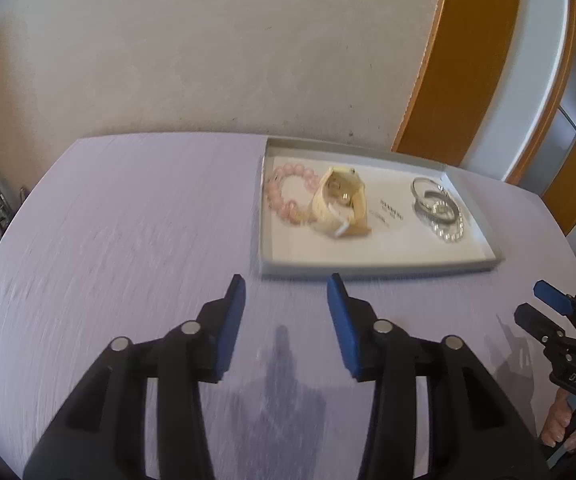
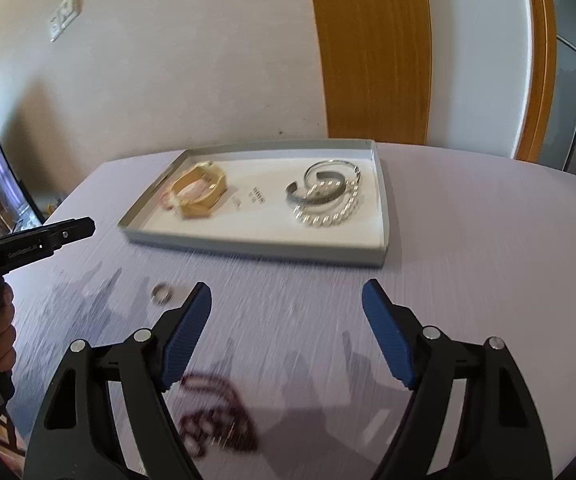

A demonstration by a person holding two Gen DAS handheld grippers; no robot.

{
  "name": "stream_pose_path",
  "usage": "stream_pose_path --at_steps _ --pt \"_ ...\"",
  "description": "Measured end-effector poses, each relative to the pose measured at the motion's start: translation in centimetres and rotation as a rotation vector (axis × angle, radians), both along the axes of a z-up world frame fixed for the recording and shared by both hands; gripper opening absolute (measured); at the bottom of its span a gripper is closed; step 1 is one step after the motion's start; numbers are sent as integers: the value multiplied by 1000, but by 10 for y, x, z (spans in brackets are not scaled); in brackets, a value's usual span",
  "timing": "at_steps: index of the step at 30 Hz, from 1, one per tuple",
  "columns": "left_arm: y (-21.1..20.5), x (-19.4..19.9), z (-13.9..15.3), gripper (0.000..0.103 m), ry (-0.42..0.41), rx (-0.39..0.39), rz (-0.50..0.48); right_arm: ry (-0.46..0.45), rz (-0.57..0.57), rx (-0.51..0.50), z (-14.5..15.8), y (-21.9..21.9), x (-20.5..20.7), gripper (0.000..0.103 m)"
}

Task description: Organize jewelry

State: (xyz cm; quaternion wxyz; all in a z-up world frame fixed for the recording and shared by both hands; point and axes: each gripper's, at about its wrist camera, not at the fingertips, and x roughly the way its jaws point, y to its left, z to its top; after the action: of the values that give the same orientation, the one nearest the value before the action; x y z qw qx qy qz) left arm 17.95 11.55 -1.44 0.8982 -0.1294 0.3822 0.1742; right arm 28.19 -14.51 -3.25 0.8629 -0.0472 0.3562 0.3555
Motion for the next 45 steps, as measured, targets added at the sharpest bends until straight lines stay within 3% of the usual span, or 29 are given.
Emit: stream_pose_path --at_steps 14,25,45 --pt "-34 -67 -4 45 -22 -7 -14 -7 27 -45 -12 -23 -60 76" --pt "-43 -78 -12 45 -14 -7 -33 14 56 -87 -25 -23 -74 73" --pt "-41 -83 -20 45 -4 -28 -28 24 110 -212 -51 17 -73 73"
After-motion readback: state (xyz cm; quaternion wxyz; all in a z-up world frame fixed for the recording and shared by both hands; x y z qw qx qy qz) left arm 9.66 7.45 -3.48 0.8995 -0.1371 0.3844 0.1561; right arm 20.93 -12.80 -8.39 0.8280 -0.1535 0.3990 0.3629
